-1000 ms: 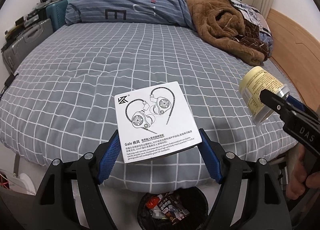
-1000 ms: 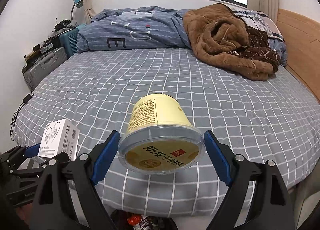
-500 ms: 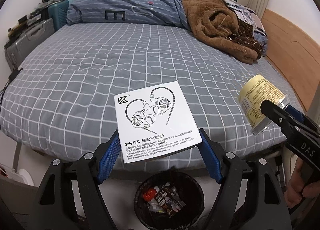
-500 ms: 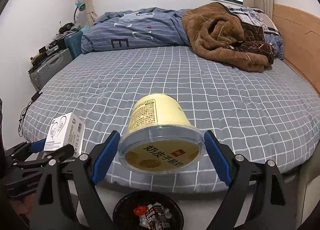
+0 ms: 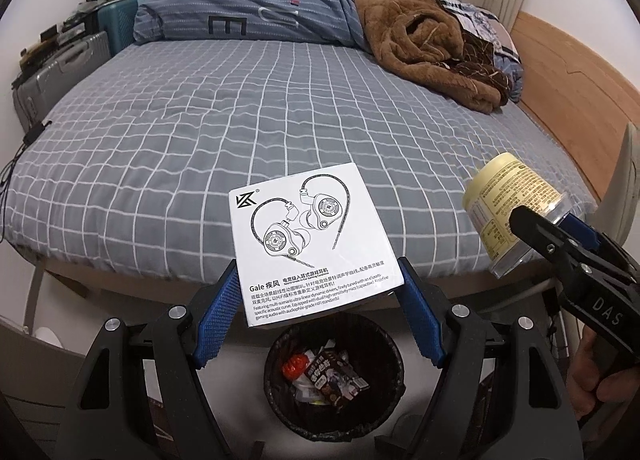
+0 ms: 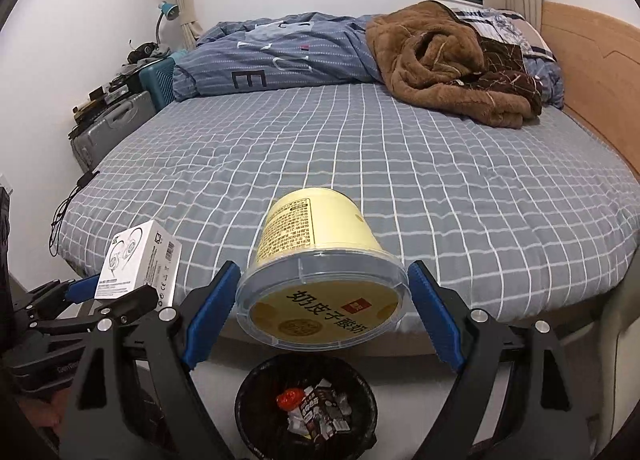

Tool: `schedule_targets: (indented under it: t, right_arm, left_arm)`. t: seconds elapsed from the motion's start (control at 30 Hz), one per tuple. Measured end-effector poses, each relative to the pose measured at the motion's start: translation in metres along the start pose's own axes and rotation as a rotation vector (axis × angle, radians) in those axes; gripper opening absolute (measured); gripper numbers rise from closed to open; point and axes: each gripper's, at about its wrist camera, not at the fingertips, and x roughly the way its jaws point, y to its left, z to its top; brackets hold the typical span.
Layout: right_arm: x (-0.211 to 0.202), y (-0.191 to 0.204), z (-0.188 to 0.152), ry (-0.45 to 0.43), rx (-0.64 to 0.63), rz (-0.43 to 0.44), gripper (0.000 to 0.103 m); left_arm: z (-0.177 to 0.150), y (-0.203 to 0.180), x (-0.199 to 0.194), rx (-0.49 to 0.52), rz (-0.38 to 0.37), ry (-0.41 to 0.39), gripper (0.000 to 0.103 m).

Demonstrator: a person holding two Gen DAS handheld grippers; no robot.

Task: Collect trash
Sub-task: 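Lift the earphone box and yellow cup off the bed and carry them toward the bin, then lower the yellow cup over the bin and open the right tool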

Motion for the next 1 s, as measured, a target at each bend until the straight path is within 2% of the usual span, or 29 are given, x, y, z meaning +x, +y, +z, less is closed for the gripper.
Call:
schedule_targets:
  t: [0.4, 1.0]
  right_arm:
    - [0.005, 0.003, -0.049, 0.063, -0.004, -0.004, 0.082]
    - [0.041, 0.000, -0.103, 0.175, -0.025, -0.021, 0.082]
  left_arm:
    - [-0.044, 0.001, 0.004, 0.019, 0.013, 0.044, 0.073]
    - [-0.103, 0.021, 0.043, 0.001, 0.021, 0.147, 0.073]
